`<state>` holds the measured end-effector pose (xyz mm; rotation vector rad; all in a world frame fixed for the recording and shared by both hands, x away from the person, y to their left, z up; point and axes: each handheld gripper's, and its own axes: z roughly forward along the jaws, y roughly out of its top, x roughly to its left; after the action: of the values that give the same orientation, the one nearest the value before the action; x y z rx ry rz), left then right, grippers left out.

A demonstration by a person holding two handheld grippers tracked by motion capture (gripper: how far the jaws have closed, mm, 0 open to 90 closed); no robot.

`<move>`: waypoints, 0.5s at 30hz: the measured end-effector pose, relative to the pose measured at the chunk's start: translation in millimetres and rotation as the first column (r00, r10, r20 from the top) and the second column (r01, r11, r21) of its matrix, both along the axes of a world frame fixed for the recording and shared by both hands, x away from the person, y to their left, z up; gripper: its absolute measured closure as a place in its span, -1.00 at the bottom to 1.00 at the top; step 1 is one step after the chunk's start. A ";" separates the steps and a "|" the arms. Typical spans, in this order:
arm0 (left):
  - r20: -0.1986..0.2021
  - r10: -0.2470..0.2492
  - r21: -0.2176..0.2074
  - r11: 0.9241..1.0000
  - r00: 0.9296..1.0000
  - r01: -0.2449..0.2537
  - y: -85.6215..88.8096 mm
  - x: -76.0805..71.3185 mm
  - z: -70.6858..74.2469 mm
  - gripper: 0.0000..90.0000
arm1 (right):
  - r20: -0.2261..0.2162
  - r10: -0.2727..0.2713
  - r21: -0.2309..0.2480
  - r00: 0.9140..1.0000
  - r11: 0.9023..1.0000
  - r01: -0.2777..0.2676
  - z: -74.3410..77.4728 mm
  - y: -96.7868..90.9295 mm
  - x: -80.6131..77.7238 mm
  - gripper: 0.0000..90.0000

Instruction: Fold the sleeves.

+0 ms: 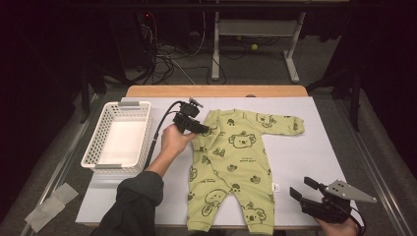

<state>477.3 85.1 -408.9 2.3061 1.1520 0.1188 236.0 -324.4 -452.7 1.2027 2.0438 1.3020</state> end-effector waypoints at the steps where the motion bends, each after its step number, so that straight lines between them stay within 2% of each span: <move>1: -0.004 0.009 0.000 1.000 1.000 -0.009 1.6 0.2 -3.8 0.08 | 0.000 0.000 0.000 1.000 1.000 0.000 0.0 0.0 0.0 -0.28; 9: -0.038 0.038 -0.003 0.999 0.999 -0.038 6.0 3.0 -18.5 0.04 | -0.003 0.003 -0.001 1.000 1.000 -0.003 -0.3 -0.2 0.3 -0.28; 15: -0.059 0.034 -0.013 0.999 0.998 -0.035 8.2 0.5 -25.3 0.05 | -0.003 0.003 -0.002 1.000 1.000 -0.003 -0.4 -0.1 0.4 -0.28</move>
<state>477.7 93.3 -434.2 2.2917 1.2187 0.0564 236.4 -324.5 -453.1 1.2018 2.0496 1.2997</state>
